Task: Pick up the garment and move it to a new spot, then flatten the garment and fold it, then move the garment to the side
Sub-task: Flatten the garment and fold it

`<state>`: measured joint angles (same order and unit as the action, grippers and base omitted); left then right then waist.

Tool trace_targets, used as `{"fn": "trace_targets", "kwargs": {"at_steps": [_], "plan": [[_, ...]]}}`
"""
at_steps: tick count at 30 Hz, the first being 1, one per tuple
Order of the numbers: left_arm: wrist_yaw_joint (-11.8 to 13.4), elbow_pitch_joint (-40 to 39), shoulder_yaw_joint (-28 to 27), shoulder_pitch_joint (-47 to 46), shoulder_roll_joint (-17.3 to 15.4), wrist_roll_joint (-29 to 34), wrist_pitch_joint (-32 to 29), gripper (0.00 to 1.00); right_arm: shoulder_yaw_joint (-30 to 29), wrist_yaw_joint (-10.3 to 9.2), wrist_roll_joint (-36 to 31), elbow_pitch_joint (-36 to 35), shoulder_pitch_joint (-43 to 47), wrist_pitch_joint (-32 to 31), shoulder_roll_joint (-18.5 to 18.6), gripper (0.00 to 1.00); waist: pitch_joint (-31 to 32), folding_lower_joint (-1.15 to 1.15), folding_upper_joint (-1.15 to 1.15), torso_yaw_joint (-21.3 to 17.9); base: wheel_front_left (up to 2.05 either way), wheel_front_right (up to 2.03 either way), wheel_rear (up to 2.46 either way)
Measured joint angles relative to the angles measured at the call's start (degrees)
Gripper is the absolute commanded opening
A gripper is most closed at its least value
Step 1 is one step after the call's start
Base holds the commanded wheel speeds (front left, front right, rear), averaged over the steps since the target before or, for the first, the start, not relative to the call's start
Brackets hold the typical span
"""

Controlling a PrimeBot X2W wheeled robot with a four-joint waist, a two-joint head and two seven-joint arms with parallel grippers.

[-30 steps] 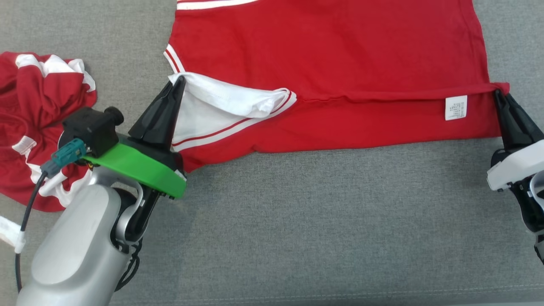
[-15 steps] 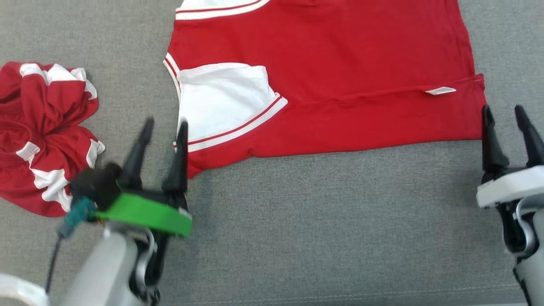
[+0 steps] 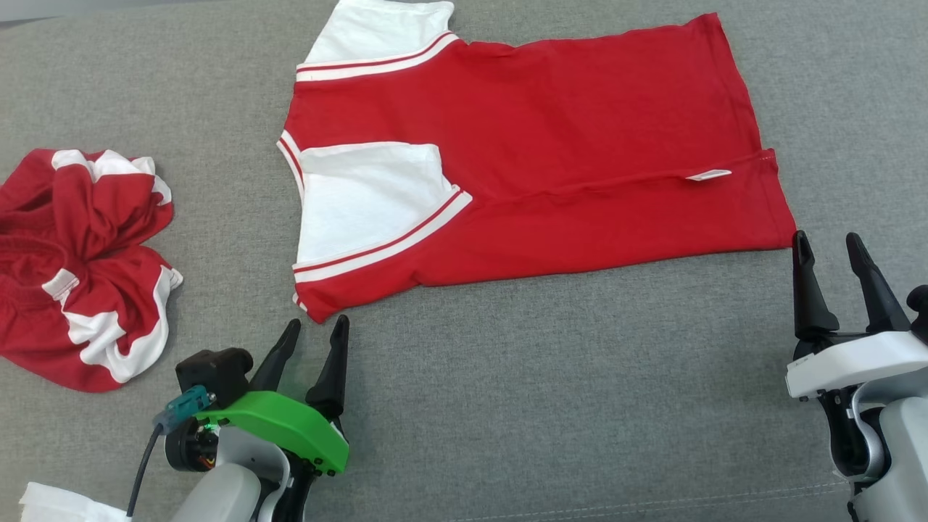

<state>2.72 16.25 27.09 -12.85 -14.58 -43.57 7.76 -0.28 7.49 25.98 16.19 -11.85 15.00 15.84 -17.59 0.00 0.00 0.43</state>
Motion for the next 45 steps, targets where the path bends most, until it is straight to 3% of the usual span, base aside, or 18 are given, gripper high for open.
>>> {"fn": "trace_targets", "kwargs": {"at_steps": [1, 2, 3, 5, 20, 32, 33, 34, 35, 45], "plan": [[0.0, 0.6, 0.2, -0.4, 0.1, 0.0, -0.2, 1.0, 0.2, 0.0, 0.0, 0.1, 0.0, 0.0, 0.0, 1.0, 0.1, 0.0, 0.0, -0.2, 0.0, 0.0, 0.0], [-0.1, 1.2, 0.3, -0.8, 0.2, -0.2, -0.9, 0.8, 0.4, 0.0, 0.0, 0.1, 0.0, 0.0, 0.1, 1.0, 0.1, 0.0, 0.0, -0.4, 0.0, 0.0, 0.0], [-0.2, 1.5, 0.5, -0.9, 0.2, -0.2, -1.1, 0.47, 0.5, 0.0, 0.0, 0.1, 0.0, 0.0, 0.2, 1.0, 0.2, 0.0, 0.0, -0.5, 0.0, 0.0, 0.0], [-0.5, 2.3, 0.5, -1.3, 0.3, -0.2, -0.9, 0.0, 0.4, 0.0, 0.1, 0.2, -0.1, 0.0, 0.4, 1.0, 0.1, 0.0, 0.0, -0.6, 0.0, 0.0, 0.0], [-2.0, 4.3, 1.7, -2.9, -1.2, 1.9, 2.4, 0.0, -0.8, 0.0, 0.6, 1.8, -0.2, 0.0, 1.0, 1.0, -0.4, 0.0, 0.0, 1.2, 0.0, 0.0, 0.0], [-1.7, 2.6, 1.7, -3.3, -3.7, 2.9, 2.3, 0.0, 5.2, 0.0, 6.5, 17.4, -10.6, -0.9, 1.9, 1.0, -2.1, 0.0, 0.0, 1.9, 0.0, 0.0, 0.0], [-1.7, 2.6, 1.9, -3.6, -3.8, 3.0, 2.1, 0.0, 5.9, -0.01, 7.2, 18.6, -11.5, -1.2, 2.1, 0.82, -2.3, 0.0, 0.0, 2.1, 0.0, 0.0, 0.0], [-1.7, 2.6, 2.1, -3.8, -3.8, 3.2, 2.0, 0.0, 6.6, -0.01, 7.9, 19.5, -12.1, -1.3, 2.2, 0.35, -2.4, 0.0, 0.0, 2.3, 0.0, 0.0, 0.0], [-1.7, 2.6, 2.2, -4.0, -3.8, 3.4, 1.9, 0.0, 7.3, 0.0, 8.7, 20.3, -12.6, -1.3, 2.5, 0.0, -2.5, 0.0, 0.0, 2.5, 0.0, 0.0, 0.0], [-2.2, 0.2, 3.8, -1.4, -5.2, 4.3, 2.4, 0.0, 11.6, 0.05, 15.0, 20.4, -9.9, -0.3, 6.4, 0.0, -0.8, 0.0, 0.0, 3.3, 0.0, 0.0, 0.0]]}}
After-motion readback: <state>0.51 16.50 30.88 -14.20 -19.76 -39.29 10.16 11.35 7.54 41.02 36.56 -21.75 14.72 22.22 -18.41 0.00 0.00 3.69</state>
